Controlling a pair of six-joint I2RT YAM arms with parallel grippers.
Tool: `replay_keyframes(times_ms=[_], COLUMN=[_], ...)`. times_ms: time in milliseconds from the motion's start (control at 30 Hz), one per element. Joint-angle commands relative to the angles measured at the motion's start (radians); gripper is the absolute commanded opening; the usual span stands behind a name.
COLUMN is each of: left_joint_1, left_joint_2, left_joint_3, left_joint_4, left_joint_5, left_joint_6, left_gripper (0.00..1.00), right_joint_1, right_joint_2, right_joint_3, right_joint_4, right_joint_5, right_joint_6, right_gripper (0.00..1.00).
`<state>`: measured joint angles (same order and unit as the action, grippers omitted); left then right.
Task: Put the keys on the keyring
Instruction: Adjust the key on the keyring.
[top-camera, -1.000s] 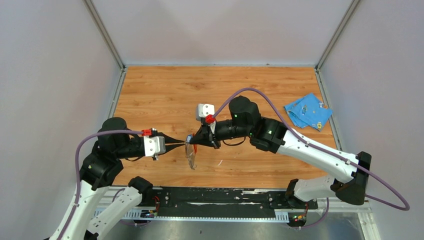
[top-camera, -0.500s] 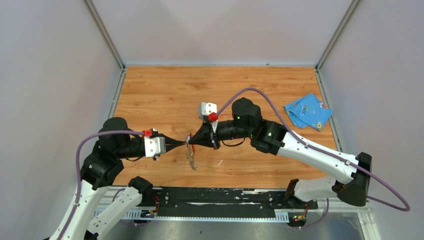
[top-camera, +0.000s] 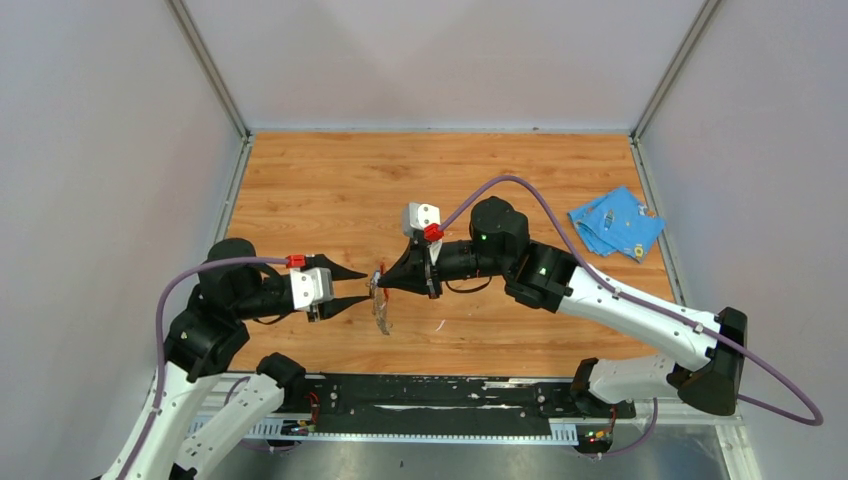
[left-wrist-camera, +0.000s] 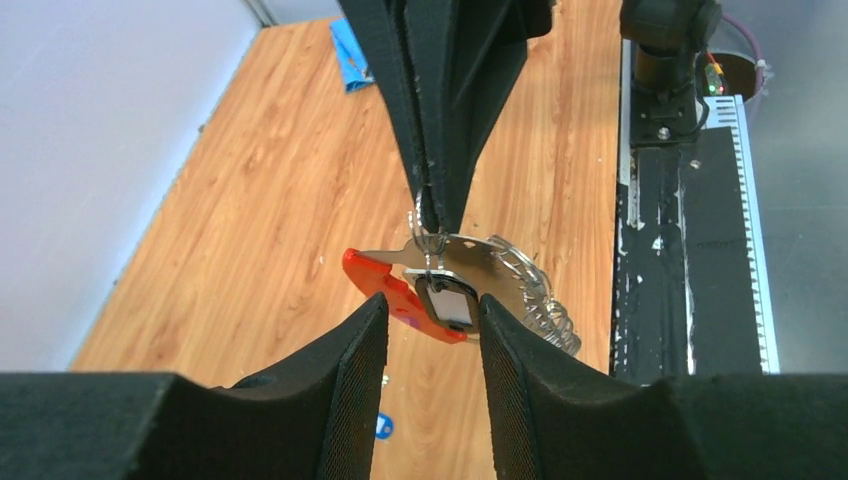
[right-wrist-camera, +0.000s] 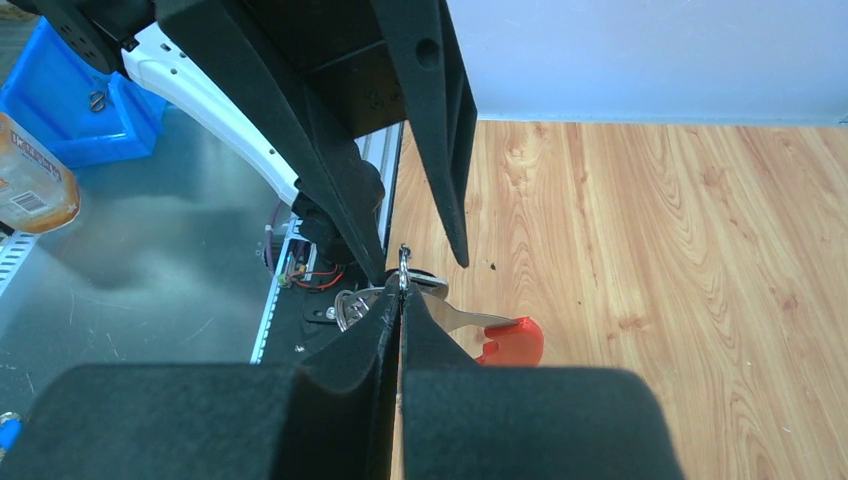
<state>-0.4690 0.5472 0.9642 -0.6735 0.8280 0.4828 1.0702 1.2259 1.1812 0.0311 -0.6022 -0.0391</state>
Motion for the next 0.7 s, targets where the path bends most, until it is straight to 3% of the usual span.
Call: replay_keyframes(times_ms=[0,667], left_joint_1=[-0.005,-0.005], left_joint_2=[-0.024,-0.043], left_joint_3=[-0.053,-0.073], left_joint_4=[0.088,0.083], left_joint_5=[-0.041,0.040], left_joint_6=[-0.103,-0.069], left_gripper=[0.43,0.43], right_joint_1=[-0.014,-0.013], right_joint_2=[-0.010,0.023], right_joint_3=[-0.005,0.013], right_joint_4=[0.047,0.028], right_joint_5=[-0.022,-0.081], right_joint_6=[0.018,0.017], right_gripper=[0.00,0.00])
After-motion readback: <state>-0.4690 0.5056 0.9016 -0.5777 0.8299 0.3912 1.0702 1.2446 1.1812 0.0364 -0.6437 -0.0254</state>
